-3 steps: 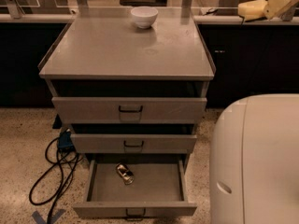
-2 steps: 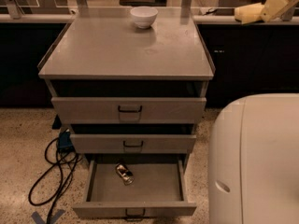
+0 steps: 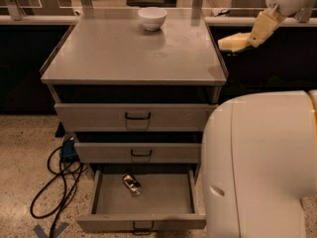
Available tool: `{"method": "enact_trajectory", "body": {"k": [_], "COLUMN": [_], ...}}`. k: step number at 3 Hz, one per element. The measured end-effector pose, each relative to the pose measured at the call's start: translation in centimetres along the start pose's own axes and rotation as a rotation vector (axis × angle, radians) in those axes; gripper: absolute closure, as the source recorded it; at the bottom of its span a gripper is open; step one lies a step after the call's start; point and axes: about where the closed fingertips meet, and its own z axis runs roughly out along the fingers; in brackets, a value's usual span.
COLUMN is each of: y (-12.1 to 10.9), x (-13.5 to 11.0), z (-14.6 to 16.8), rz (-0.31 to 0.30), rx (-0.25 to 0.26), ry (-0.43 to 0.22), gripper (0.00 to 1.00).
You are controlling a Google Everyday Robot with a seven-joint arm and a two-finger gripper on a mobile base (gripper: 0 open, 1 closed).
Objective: Place sponge into bottom drawer
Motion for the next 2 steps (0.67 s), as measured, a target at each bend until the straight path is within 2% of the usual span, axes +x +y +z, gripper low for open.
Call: {"method": "enact_trajectory", "body": {"k": [1,2], "y": [-0.4,0.0], "x": [-0.5,1.3], "z": [0.3,1.0], "rz": [-0.003,-0.002], "rx": [0.014,-0.005], "ry": [-0.011,0.022], "gripper": [1.0,1.0]}}
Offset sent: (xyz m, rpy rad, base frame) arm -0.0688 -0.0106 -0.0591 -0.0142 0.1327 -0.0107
